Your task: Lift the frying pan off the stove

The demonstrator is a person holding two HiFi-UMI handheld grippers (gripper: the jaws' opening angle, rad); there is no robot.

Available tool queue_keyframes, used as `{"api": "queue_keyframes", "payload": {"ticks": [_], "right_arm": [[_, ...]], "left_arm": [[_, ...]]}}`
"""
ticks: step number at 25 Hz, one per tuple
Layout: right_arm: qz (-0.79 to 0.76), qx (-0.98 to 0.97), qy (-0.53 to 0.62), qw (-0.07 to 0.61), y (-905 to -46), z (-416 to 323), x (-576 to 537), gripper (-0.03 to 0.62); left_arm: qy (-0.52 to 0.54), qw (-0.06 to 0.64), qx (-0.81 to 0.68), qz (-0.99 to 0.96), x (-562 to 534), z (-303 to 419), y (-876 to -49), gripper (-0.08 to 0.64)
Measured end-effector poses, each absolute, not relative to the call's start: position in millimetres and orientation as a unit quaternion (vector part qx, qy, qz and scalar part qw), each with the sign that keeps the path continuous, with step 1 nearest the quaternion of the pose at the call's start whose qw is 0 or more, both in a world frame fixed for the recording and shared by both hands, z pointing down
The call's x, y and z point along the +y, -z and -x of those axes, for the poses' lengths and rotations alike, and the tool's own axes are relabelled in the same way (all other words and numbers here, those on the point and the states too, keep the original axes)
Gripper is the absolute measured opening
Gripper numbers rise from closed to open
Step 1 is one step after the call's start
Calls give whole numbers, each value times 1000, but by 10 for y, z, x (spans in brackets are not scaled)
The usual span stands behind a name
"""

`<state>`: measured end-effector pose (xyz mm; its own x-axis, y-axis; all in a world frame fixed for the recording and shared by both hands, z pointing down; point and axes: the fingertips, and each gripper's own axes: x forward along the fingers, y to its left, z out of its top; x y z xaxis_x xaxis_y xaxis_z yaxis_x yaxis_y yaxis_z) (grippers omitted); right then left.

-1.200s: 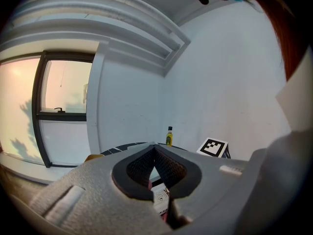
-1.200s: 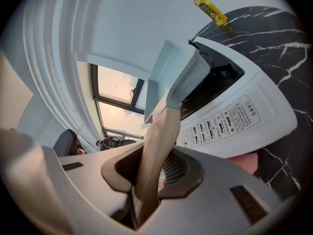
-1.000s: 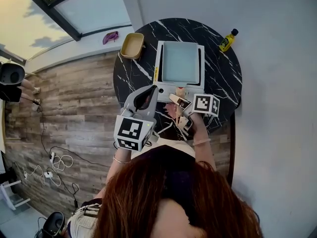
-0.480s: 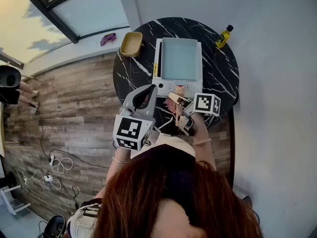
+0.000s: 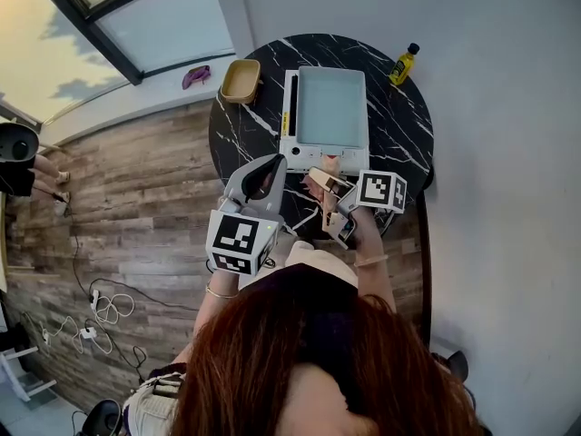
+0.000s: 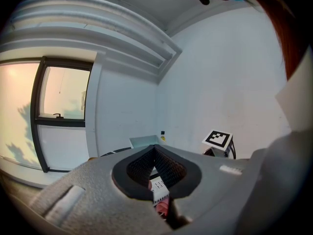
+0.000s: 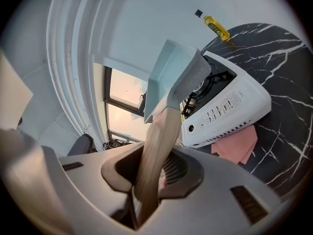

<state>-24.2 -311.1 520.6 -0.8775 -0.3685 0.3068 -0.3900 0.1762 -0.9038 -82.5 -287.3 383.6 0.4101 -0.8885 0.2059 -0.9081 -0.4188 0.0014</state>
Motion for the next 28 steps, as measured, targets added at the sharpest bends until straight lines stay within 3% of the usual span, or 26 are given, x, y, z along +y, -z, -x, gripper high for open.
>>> {"api": "queue_keyframes", "payload": {"ticks": [28], "right_arm": [[-260, -787, -559, 2, -4756, 244, -2131, 101]], "left_arm": [[-74, 26, -523, -849, -1973, 884, -3579, 12]]}}
